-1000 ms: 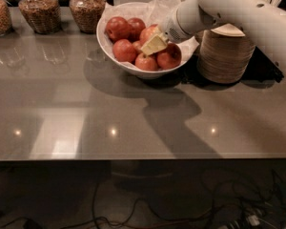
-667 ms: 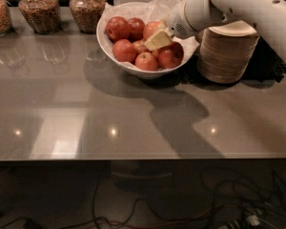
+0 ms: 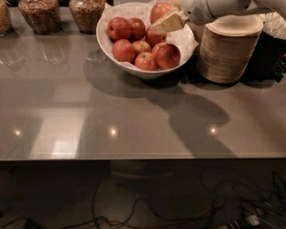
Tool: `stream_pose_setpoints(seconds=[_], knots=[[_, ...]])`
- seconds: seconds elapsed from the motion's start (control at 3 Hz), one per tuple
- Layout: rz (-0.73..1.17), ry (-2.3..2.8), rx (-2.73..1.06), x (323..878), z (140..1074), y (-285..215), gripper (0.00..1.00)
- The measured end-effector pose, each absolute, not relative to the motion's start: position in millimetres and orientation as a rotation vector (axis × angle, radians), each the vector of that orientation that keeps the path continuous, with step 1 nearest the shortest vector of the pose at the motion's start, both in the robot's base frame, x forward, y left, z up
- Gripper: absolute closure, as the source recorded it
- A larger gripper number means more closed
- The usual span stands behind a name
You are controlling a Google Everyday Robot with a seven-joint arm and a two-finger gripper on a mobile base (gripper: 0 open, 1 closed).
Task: Pick apple from white bowl
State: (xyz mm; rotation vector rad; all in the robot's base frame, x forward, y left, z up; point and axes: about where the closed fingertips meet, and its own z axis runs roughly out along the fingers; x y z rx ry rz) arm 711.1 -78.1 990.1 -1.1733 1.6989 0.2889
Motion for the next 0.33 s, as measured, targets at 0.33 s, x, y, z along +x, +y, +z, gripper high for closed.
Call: stream_pose_setpoints(seconds=[0.33], knots=[[0.339, 1.716, -1.189, 687.3, 1002.8, -94.8, 1.0]])
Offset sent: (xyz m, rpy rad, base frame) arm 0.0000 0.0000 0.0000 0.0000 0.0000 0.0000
